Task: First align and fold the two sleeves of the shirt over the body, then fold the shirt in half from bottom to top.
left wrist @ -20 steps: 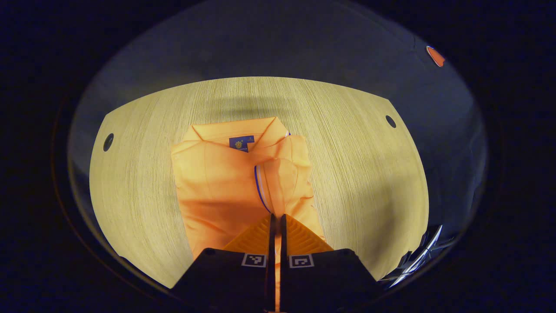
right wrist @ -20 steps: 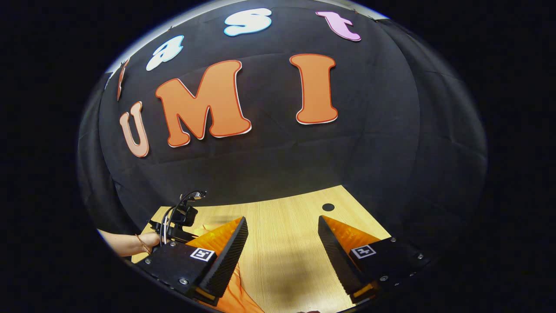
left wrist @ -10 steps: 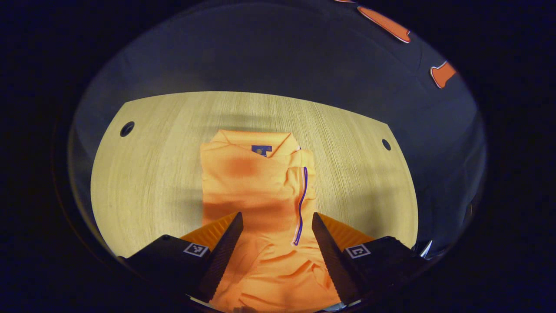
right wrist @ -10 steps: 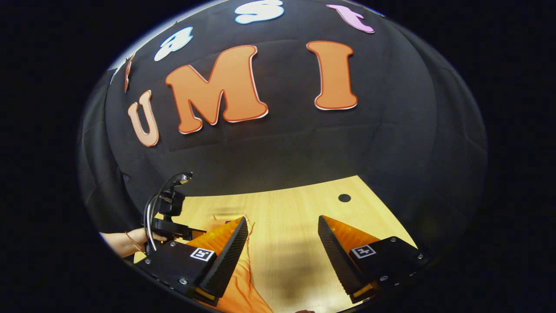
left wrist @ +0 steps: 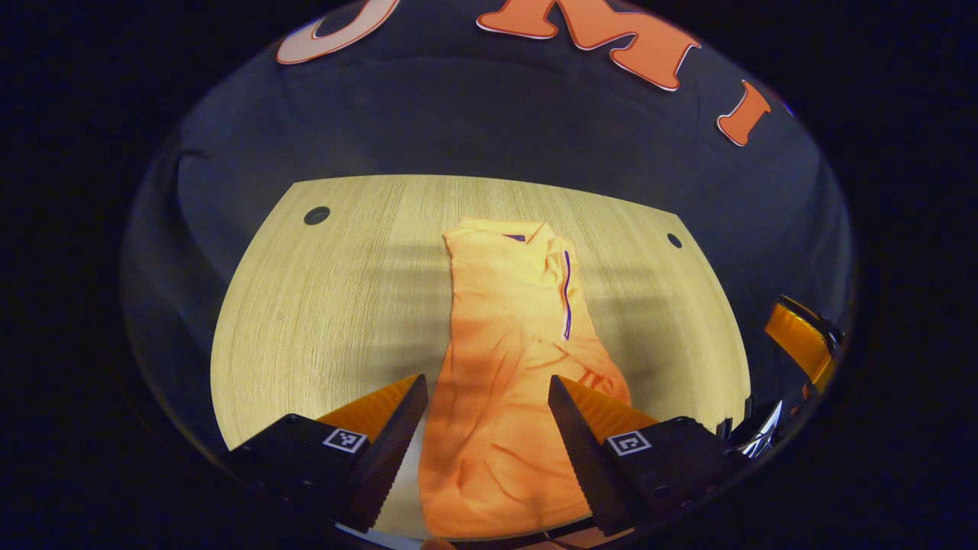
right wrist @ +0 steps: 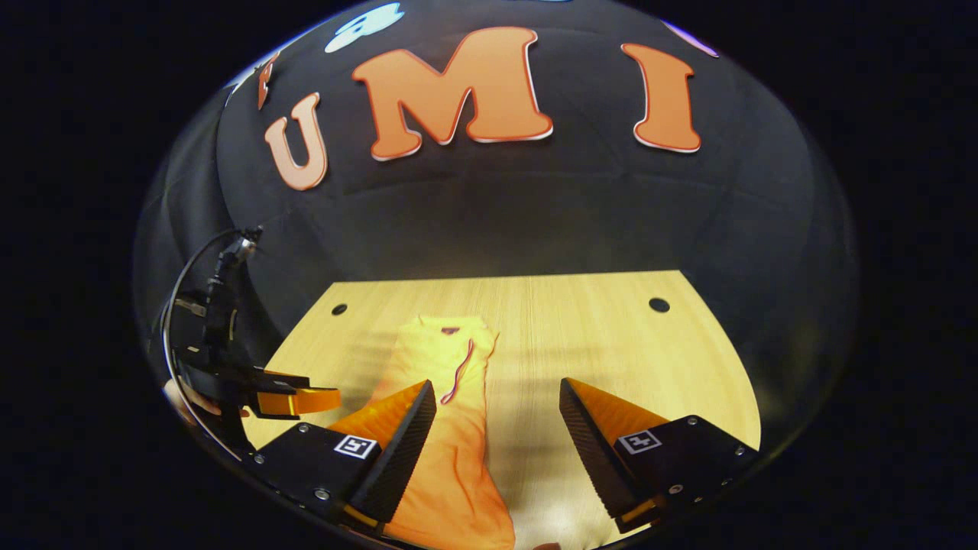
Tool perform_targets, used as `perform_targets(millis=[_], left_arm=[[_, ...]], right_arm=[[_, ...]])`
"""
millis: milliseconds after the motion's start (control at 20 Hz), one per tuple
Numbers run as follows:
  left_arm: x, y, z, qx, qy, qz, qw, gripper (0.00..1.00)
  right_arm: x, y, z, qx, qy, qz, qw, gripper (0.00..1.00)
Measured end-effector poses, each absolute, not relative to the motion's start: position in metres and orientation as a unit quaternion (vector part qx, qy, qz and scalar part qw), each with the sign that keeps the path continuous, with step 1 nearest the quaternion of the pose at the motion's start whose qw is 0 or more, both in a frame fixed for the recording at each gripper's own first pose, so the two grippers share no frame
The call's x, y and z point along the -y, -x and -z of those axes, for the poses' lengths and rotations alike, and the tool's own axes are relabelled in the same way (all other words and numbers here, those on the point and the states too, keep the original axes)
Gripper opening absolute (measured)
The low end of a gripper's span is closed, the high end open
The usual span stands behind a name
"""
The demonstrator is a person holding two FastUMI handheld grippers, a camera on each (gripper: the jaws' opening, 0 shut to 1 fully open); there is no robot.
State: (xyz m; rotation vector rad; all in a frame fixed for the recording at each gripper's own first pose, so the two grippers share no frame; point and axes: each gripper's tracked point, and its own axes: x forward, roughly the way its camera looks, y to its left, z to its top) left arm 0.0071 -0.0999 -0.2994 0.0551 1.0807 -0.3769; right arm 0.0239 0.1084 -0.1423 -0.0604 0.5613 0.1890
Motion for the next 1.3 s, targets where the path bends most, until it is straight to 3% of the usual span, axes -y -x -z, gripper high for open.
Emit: perform_targets(millis=[600,1050,1300], left_arm=[[0.057,0.118,0.357,-0.614,-0.071,0.148,0.772,0.98],[0.039,0.149,0.404,-0.662,-0.097,0.090,0.738,0.98],[0.041,0.145,0.414,-0.667,-0.089,0.081,0.735,0.98]], right_arm=[[-0.108,0.115,0.309,-0.510,0.084,-0.094,0.851,0.99],[-0.105,0.144,0.352,-0.602,0.098,-0.076,0.788,1.00],[-0.102,0.143,0.360,-0.609,0.123,-0.065,0.781,0.98]])
